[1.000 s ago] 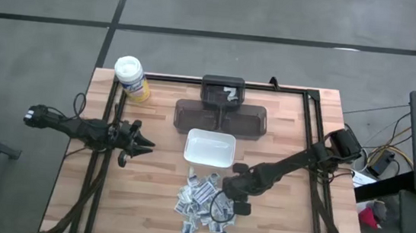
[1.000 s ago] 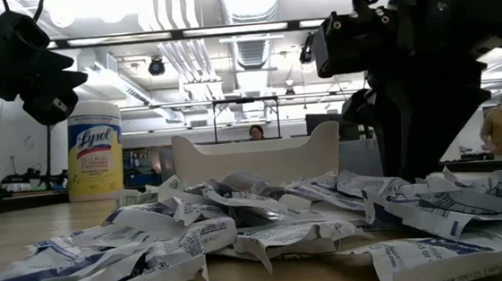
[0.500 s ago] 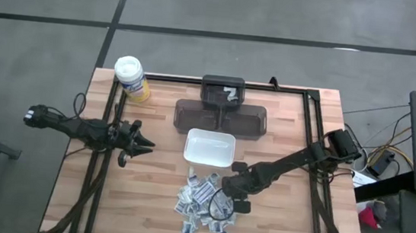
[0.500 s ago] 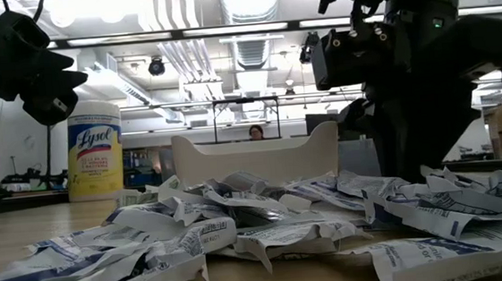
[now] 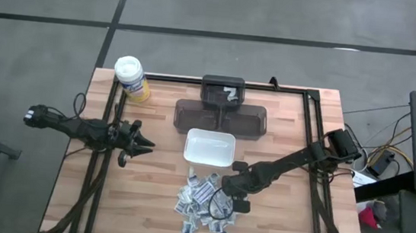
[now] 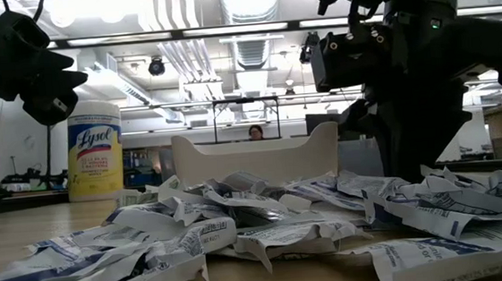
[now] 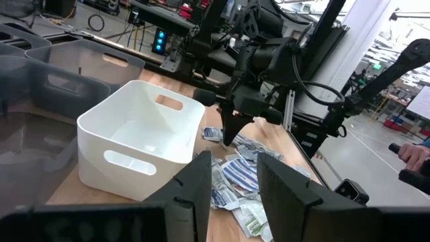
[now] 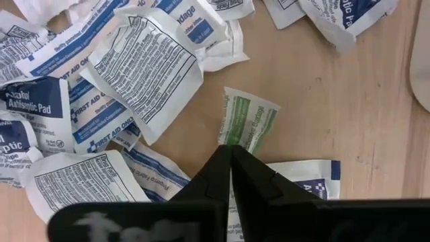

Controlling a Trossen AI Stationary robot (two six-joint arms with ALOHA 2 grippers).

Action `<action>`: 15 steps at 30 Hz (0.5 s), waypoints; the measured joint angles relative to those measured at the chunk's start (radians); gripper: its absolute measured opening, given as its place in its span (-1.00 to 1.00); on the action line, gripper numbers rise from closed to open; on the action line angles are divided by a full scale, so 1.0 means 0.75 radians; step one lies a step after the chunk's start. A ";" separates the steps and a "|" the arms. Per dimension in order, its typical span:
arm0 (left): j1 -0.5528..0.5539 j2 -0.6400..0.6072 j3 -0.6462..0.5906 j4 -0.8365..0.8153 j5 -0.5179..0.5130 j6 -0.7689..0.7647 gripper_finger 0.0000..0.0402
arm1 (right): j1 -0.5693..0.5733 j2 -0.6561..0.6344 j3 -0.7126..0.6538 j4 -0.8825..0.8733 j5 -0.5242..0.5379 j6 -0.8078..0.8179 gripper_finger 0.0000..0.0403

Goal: Pick & Place First Aid Supplies
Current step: Put the green bandage into the top black bin

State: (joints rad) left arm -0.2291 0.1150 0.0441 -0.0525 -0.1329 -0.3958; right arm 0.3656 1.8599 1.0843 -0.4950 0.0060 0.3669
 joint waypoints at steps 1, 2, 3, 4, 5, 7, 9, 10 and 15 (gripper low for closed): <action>-0.001 0.000 0.000 0.000 0.000 0.000 -0.43 | 0.000 0.000 0.000 0.000 -0.001 0.000 -0.95; 0.000 0.000 0.000 0.000 0.000 0.000 -0.43 | 0.000 0.000 0.000 0.001 -0.002 0.001 -0.96; -0.001 0.000 0.000 0.000 0.000 0.000 -0.43 | 0.000 0.000 0.000 0.001 -0.002 0.009 -0.96; 0.000 0.000 0.000 0.000 0.000 0.000 -0.43 | 0.000 0.000 0.000 0.001 -0.002 0.024 -0.96; 0.000 0.000 0.000 0.000 0.000 0.000 -0.43 | 0.000 0.000 0.000 0.001 -0.002 0.032 -0.96; 0.000 0.000 0.000 0.000 0.000 -0.001 -0.43 | 0.000 0.000 0.000 0.001 -0.002 0.036 -0.96; 0.000 0.000 0.000 0.000 0.000 -0.001 -0.43 | 0.000 0.000 0.001 0.000 -0.002 0.045 -0.96; 0.000 0.000 0.000 0.000 0.000 -0.001 -0.43 | 0.000 0.000 0.004 -0.004 -0.003 0.051 -0.96; 0.000 0.000 0.000 0.000 0.000 0.001 -0.43 | 0.001 -0.003 0.024 -0.010 -0.008 0.107 -0.96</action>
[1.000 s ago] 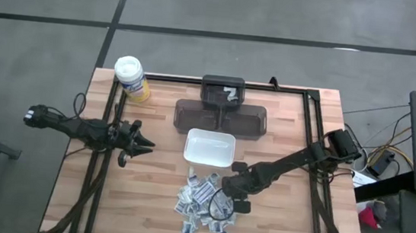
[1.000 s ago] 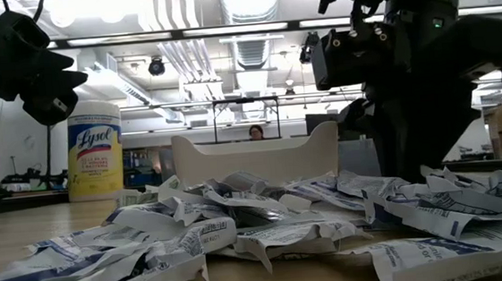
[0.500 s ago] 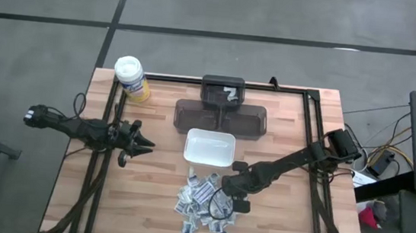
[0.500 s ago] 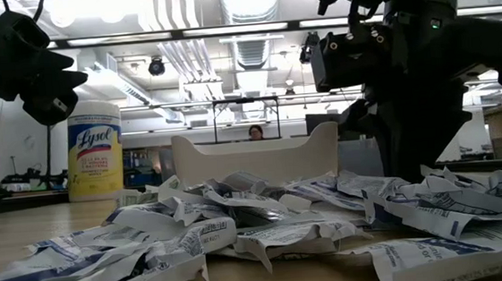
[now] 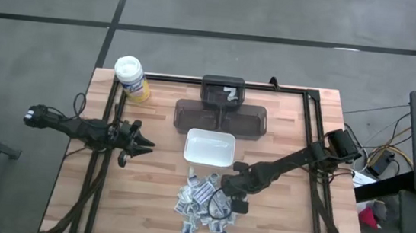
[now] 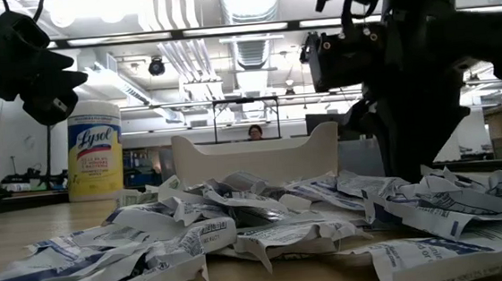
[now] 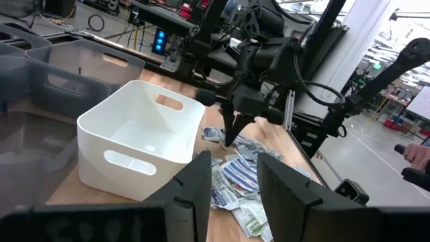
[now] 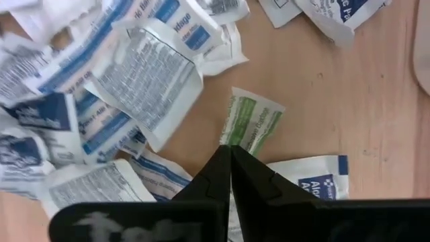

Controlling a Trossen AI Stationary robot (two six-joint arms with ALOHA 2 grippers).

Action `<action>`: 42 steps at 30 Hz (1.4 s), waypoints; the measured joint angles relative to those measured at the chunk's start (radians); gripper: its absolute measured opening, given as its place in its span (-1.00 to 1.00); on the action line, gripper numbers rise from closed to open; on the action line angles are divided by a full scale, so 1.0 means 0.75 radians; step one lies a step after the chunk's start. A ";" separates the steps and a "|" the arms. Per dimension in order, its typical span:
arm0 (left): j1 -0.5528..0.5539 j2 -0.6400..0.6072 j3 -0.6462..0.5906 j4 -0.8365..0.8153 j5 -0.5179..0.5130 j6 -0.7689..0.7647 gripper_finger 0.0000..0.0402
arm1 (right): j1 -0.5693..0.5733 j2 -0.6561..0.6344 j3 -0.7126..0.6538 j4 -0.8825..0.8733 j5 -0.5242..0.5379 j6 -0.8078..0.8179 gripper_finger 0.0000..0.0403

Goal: Pick & Place First Aid Supplies
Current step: Put the green bandage into the top black bin

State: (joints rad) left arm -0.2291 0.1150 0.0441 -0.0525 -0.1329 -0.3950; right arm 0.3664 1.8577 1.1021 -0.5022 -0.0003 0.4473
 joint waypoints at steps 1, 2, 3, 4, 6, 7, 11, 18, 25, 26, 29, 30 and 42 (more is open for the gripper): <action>0.000 0.000 0.000 0.000 0.000 0.000 -0.43 | 0.000 -0.004 0.006 0.001 0.000 0.004 -0.96; 0.000 0.000 0.000 0.000 0.000 0.000 -0.43 | 0.000 -0.011 0.010 0.001 0.000 0.008 -0.96; 0.000 0.000 0.000 0.000 0.000 0.000 -0.43 | 0.000 -0.017 0.014 -0.001 0.000 0.008 -0.96; 0.000 0.000 0.000 0.000 0.000 0.001 -0.43 | 0.000 -0.021 0.022 -0.005 0.000 0.009 -0.96; 0.000 0.000 0.000 0.000 0.000 0.001 -0.43 | 0.000 -0.029 0.029 -0.021 0.006 0.009 -0.96; 0.000 -0.001 0.000 0.000 0.000 0.001 -0.43 | 0.000 -0.035 0.029 -0.035 0.015 0.009 -0.96; 0.000 -0.001 0.000 0.000 0.000 0.001 -0.43 | -0.004 -0.052 0.030 -0.054 0.036 0.019 -0.96; 0.000 0.001 0.000 0.000 -0.001 0.002 -0.43 | -0.023 -0.054 0.047 -0.045 0.103 0.022 -0.96; 0.000 0.001 0.000 0.000 -0.001 0.002 -0.43 | -0.037 -0.055 0.088 0.024 0.092 -0.014 -0.96; 0.000 0.001 0.000 0.000 -0.001 0.002 -0.43 | -0.036 -0.055 0.099 0.025 0.072 -0.016 -0.96; 0.000 0.001 0.000 0.000 -0.001 0.002 -0.43 | -0.036 -0.055 0.143 0.025 -0.005 -0.031 -0.96; 0.000 0.001 0.000 0.000 -0.001 0.003 -0.43 | -0.036 -0.055 0.159 0.025 -0.035 -0.039 -0.96; 0.000 0.001 0.000 0.000 -0.001 0.003 -0.43 | -0.086 -0.057 0.544 -0.147 0.008 -0.220 -0.96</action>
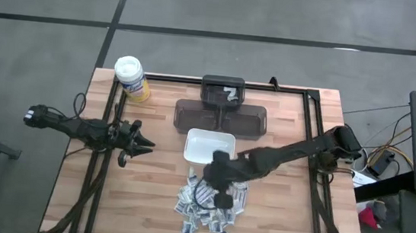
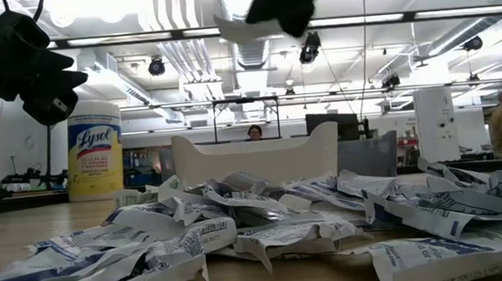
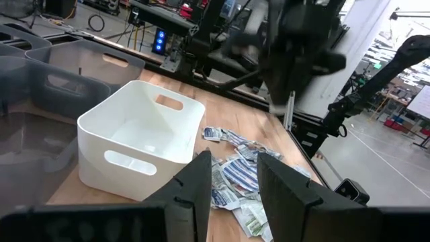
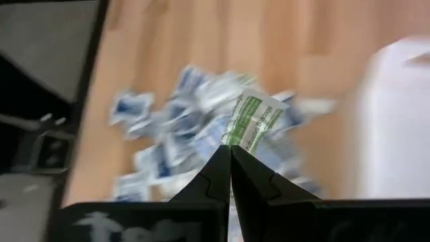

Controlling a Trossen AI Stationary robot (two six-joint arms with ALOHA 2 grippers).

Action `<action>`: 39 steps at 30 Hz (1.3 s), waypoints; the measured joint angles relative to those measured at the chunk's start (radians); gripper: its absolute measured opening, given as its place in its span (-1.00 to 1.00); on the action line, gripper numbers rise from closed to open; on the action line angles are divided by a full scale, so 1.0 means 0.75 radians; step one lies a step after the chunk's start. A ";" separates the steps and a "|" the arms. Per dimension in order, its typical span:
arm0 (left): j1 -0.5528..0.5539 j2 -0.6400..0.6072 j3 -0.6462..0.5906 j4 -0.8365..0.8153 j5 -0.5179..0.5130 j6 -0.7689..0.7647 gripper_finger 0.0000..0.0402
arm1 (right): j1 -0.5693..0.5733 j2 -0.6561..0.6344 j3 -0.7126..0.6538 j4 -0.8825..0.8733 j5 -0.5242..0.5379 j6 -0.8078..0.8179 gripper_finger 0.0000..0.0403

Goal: Pick & Place First Aid Supplies
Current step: Put the green bandage into the top black bin

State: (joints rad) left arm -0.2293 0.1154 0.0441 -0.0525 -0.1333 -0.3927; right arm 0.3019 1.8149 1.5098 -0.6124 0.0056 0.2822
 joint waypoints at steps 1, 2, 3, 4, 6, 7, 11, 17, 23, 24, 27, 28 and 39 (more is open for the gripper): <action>0.000 0.000 0.000 0.000 0.000 0.000 -0.43 | -0.012 0.000 0.041 -0.046 0.042 -0.026 -0.96; 0.000 0.000 0.000 0.000 0.000 0.000 -0.43 | -0.025 0.000 0.080 -0.090 0.083 -0.054 -0.96; 0.000 0.000 0.000 0.000 0.000 0.000 -0.43 | -0.040 0.000 0.118 -0.135 0.123 -0.087 -0.96; 0.000 0.000 0.000 0.000 0.000 0.000 -0.43 | -0.056 0.000 0.153 -0.179 0.162 -0.121 -0.96; 0.000 0.000 0.000 0.000 0.000 0.000 -0.43 | -0.093 0.000 0.216 -0.259 0.249 -0.184 -0.96; 0.000 0.000 0.000 0.000 0.001 0.000 -0.43 | -0.113 0.000 0.241 -0.295 0.293 -0.220 -0.96; 0.000 0.000 0.000 0.000 0.000 0.000 -0.43 | -0.203 0.000 0.323 -0.409 0.446 -0.365 -0.96; 0.000 0.000 0.000 0.000 0.000 0.000 -0.43 | -0.374 0.000 0.365 -0.446 0.601 -0.664 -0.96; 0.000 0.000 0.000 0.000 0.001 0.000 -0.43 | -0.585 0.000 0.345 -0.443 0.598 -0.965 -0.96; 0.000 0.000 0.000 0.000 0.001 0.000 -0.43 | -0.621 0.000 0.342 -0.441 0.588 -1.015 -0.96; 0.000 0.000 0.000 0.000 0.001 -0.001 -0.43 | -0.729 0.000 0.337 -0.420 0.518 -1.159 -0.96; 0.000 0.000 0.000 0.000 0.000 -0.001 -0.43 | -0.764 0.000 0.335 -0.415 0.476 -1.203 -0.96; 0.000 0.000 0.000 0.000 -0.007 -0.003 -0.43 | -1.063 0.041 0.322 -0.283 0.016 -1.497 -0.96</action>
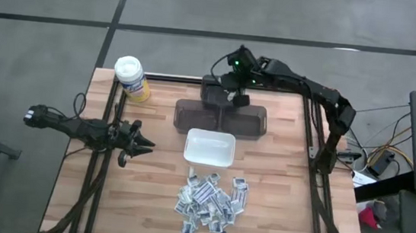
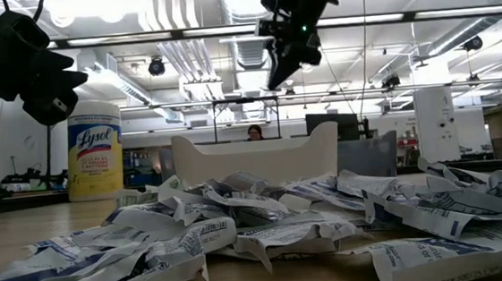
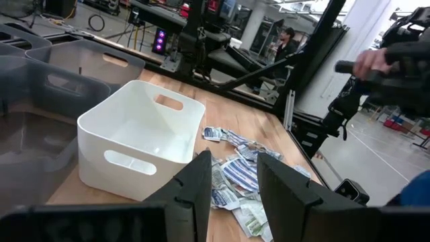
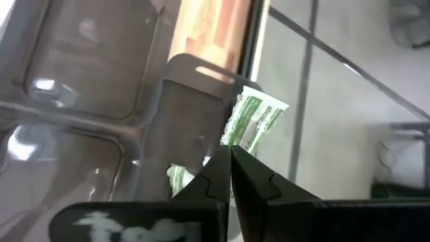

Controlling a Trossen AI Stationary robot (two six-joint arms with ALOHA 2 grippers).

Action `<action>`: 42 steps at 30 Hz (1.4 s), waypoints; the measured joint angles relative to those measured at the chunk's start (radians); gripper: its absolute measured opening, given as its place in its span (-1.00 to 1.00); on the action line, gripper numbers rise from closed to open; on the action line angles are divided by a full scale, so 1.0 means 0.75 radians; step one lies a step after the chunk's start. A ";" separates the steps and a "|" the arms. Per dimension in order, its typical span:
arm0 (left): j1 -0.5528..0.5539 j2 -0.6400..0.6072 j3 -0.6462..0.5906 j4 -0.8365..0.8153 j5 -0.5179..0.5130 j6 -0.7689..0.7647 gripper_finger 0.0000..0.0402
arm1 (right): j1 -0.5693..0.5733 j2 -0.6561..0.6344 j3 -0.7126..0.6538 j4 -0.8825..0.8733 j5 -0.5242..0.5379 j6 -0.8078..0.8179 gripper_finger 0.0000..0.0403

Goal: Pick & Place First Aid Supplies
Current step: Put the green bandage into the top black bin

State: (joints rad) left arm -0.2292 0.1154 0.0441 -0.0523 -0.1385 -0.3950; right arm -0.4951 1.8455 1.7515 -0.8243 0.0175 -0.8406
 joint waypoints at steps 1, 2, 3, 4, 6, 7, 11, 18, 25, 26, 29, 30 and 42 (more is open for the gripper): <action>0.000 0.001 0.000 0.000 -0.012 -0.001 -0.43 | -0.016 0.018 0.000 0.000 -0.021 -0.024 -0.96; 0.000 0.001 0.000 0.002 -0.028 -0.001 -0.43 | -0.030 0.036 -0.001 -0.001 -0.029 -0.043 -0.96; 0.000 0.001 0.000 0.003 -0.048 -0.001 -0.43 | -0.042 0.058 -0.002 -0.002 -0.030 -0.063 -0.96; 0.000 0.001 0.000 0.004 -0.068 -0.001 -0.43 | -0.054 0.079 -0.002 -0.002 -0.031 -0.085 -0.96; 0.000 0.001 0.000 0.005 -0.097 -0.001 -0.43 | -0.075 0.121 -0.002 -0.002 -0.032 -0.115 -0.96; 0.000 0.001 0.001 0.005 -0.110 -0.002 -0.43 | -0.087 0.142 -0.002 0.000 -0.034 -0.127 -0.96; 0.000 0.001 0.001 0.005 -0.120 -0.002 -0.43 | -0.112 0.237 -0.002 -0.001 -0.034 -0.170 -0.96; 0.000 0.001 0.001 0.004 -0.122 -0.003 -0.43 | -0.126 0.337 0.008 -0.001 -0.024 -0.176 -0.96; 0.000 0.001 0.001 0.003 -0.122 -0.004 -0.43 | -0.128 0.351 0.016 0.001 -0.020 -0.147 -0.96; 0.000 0.001 0.001 0.003 -0.123 -0.003 -0.43 | -0.128 0.352 0.016 0.001 -0.019 -0.137 -0.96; 0.000 0.001 0.001 0.002 -0.123 -0.003 -0.43 | -0.129 0.353 0.016 0.002 -0.020 -0.131 -0.96; 0.000 0.001 0.001 0.002 -0.123 -0.003 -0.43 | -0.129 0.353 0.016 0.002 -0.020 -0.134 -0.96; 0.000 0.001 0.001 0.001 -0.123 -0.003 -0.43 | -0.129 0.350 0.016 0.002 0.005 -0.141 -0.68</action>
State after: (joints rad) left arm -0.2295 0.1158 0.0448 -0.0517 -0.2306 -0.3973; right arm -0.5917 2.1078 1.7634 -0.8229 0.0215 -0.9462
